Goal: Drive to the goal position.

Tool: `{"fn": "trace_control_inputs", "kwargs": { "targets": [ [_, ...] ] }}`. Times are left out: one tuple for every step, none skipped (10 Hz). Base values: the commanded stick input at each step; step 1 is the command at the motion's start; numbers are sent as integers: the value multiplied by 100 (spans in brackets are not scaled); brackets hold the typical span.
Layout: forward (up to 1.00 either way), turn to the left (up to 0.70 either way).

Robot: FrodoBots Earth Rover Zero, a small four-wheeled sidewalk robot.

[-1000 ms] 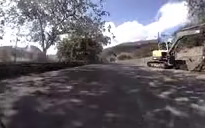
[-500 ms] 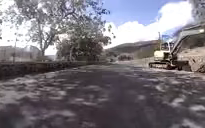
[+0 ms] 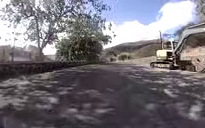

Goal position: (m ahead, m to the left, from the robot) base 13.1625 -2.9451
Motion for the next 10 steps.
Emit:
{"fn": "trace_control_inputs", "kwargs": {
  "targets": [
    [70,0],
    [70,0],
    [70,0],
    [70,0],
    [70,0],
    [70,0],
    [70,0],
    [70,0],
    [70,0],
    [70,0]
  ]
}}
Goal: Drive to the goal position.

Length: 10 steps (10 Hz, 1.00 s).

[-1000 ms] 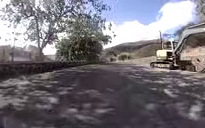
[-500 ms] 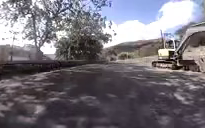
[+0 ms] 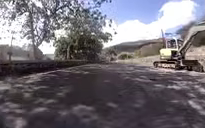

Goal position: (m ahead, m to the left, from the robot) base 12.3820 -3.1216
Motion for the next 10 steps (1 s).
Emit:
{"fn": "trace_control_inputs", "kwargs": {
  "targets": [
    [70,0],
    [70,0],
    [70,0],
    [70,0],
    [70,0],
    [70,0],
    [70,0],
    [70,0],
    [70,0],
    [70,0]
  ]
}}
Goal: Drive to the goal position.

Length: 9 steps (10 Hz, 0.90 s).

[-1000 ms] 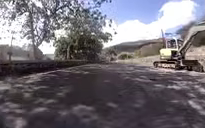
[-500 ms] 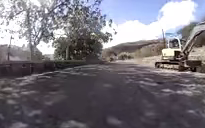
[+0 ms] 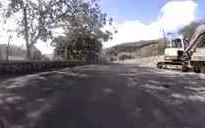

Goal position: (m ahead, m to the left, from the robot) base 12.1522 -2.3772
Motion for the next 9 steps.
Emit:
{"fn": "trace_control_inputs", "kwargs": {
  "targets": [
    [70,0],
    [70,0],
    [70,0],
    [70,0],
    [70,-4],
    [70,-15],
    [70,-26],
    [70,0],
    [70,0]
  ]
}}
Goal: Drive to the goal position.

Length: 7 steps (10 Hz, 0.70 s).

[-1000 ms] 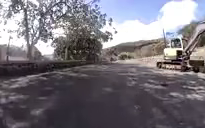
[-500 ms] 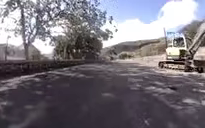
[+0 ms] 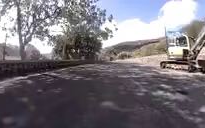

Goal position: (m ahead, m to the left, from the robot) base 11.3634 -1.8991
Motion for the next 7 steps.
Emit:
{"fn": "trace_control_inputs", "kwargs": {
  "targets": [
    [70,0],
    [70,0],
    [70,0],
    [70,0],
    [70,0],
    [70,0],
    [70,0]
  ]
}}
